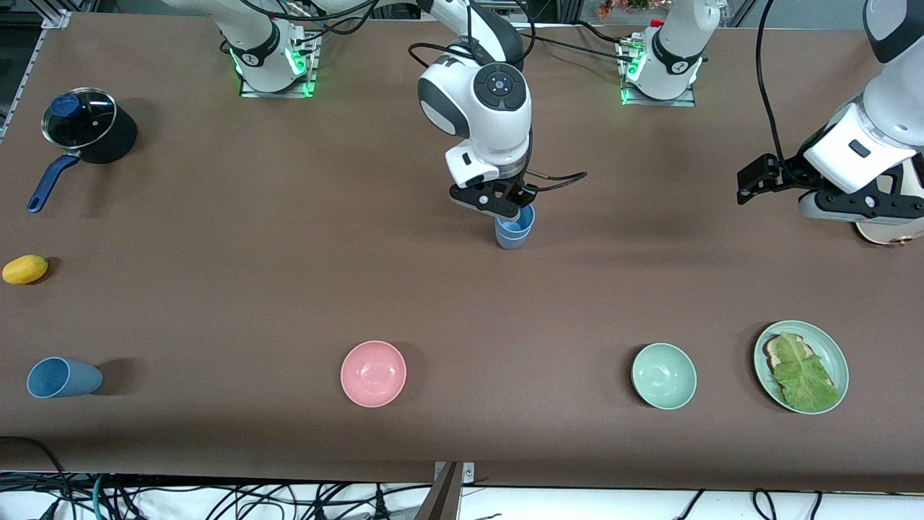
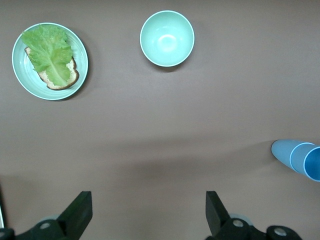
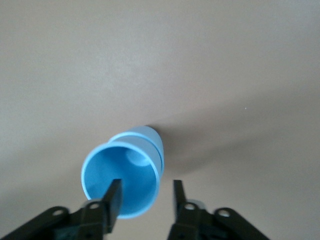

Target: Stack blue cups with both arms

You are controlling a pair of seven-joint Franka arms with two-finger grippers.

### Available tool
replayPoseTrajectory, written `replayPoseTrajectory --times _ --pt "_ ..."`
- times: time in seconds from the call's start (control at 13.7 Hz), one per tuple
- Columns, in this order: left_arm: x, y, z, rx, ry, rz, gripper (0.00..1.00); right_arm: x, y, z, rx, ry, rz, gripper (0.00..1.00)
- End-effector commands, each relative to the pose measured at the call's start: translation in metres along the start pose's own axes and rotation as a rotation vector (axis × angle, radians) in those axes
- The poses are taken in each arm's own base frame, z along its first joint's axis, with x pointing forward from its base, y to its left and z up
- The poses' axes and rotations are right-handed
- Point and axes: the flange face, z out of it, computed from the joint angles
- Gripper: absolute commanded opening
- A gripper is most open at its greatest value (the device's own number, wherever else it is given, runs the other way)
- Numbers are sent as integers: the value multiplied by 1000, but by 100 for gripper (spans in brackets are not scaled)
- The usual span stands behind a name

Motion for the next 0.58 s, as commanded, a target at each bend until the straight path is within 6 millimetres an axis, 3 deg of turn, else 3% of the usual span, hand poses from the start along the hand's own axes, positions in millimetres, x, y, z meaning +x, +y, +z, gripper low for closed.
replayPoseTrajectory --times 0.0,0.22,0.51 --pt "-8 -3 -4 17 2 6 100 22 7 -23 -3 3 25 82" --pt "-8 -3 -4 17 2 6 100 91 45 -65 -15 -14 -49 99" --pt "-8 -3 -4 17 2 6 100 177 122 -117 -83 -72 -280 99"
